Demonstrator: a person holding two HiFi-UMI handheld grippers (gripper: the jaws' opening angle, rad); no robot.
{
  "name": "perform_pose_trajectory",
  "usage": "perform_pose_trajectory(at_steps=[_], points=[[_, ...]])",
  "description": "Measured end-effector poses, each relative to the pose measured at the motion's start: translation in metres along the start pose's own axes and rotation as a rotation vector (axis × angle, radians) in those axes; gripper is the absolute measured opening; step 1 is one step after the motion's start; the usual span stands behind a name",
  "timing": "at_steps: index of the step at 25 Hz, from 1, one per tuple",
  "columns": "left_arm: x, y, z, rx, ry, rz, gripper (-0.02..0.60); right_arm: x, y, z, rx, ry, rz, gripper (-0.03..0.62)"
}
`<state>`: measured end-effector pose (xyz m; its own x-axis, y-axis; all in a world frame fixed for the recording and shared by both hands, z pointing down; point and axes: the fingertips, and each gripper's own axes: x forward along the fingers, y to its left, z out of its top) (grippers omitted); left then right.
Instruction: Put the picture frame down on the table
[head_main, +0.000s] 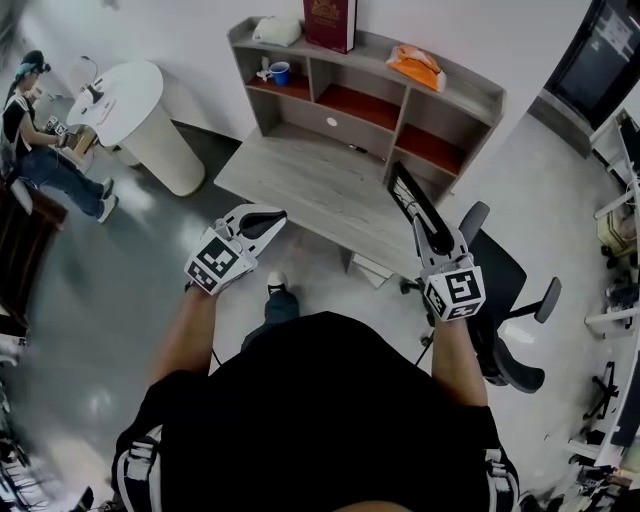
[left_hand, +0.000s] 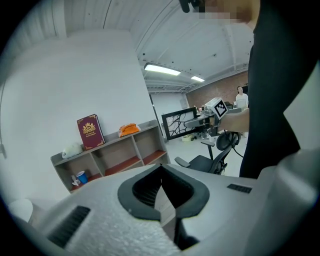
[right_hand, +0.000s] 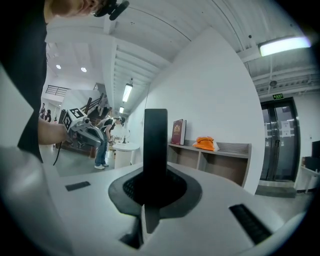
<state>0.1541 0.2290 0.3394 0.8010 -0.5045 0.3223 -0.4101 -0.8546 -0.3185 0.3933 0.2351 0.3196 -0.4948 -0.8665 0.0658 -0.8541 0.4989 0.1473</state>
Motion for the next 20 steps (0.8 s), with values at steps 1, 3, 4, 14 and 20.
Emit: perform_pose_trajectory(at_steps=[1, 3, 4, 14, 20], points=[[0.001, 0.002, 0.0, -0.004, -0.007, 0.002, 0.017, 0.001, 0.001, -0.001, -0.004, 0.005, 0.001, 0.015], [0.005, 0.001, -0.002, -0.001, -0.014, -0.012, 0.017, 0.003, 0.003, -0.003, -0.007, 0.013, -0.002, 0.015], [0.008, -0.002, -0.004, 0.01, -0.011, -0.025, 0.017, 0.004, 0.004, -0.005, -0.004, 0.017, -0.006, 0.016], [0.007, 0.014, -0.013, 0.038, -0.01, -0.038, 0.017, 0.012, 0.002, -0.003, 0.003, 0.017, -0.052, 0.016], [0.001, 0.033, -0.022, 0.028, -0.022, -0.028, 0.017, 0.032, 0.009, -0.004, 0.005, 0.036, -0.051, 0.015]])
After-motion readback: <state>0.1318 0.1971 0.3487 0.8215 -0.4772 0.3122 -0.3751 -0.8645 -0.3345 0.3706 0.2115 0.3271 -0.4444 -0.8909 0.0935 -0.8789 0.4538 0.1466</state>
